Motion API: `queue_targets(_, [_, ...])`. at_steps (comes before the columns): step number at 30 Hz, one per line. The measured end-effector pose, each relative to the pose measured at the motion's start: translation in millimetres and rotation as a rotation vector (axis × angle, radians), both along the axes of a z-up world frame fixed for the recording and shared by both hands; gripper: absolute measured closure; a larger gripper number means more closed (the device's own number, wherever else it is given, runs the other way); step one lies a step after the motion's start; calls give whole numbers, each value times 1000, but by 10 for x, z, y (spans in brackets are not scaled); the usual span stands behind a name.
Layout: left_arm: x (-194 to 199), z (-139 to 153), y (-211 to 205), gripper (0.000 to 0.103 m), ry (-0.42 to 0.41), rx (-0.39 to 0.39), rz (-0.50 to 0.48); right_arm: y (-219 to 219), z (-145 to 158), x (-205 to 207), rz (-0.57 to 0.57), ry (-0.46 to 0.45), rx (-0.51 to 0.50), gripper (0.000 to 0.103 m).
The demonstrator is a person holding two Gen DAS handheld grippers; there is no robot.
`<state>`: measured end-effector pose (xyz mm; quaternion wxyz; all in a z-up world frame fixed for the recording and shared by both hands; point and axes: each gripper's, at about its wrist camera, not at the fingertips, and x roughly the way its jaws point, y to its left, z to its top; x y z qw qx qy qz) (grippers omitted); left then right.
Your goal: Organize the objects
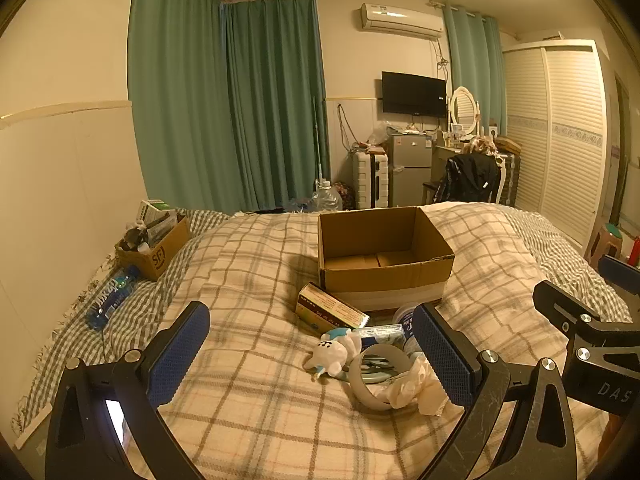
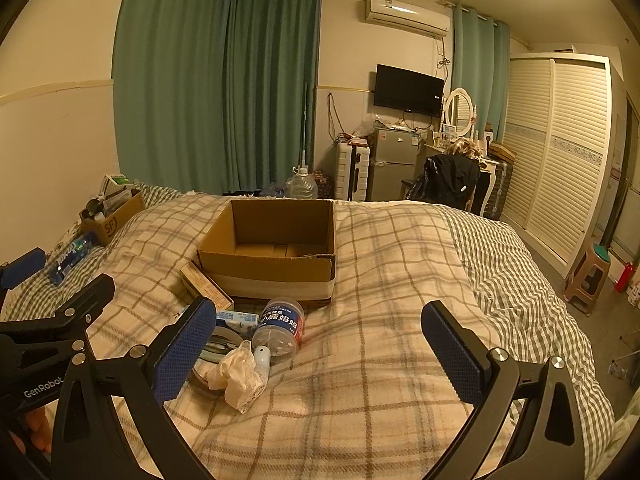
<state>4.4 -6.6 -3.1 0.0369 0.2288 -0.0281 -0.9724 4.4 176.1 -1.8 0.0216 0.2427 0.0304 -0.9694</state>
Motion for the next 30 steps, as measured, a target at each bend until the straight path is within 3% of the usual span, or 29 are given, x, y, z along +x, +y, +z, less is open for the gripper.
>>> queue_targets(30, [-13, -33, -75, 0, -4, -10, 25, -83, 11, 15, 35, 5, 17, 0])
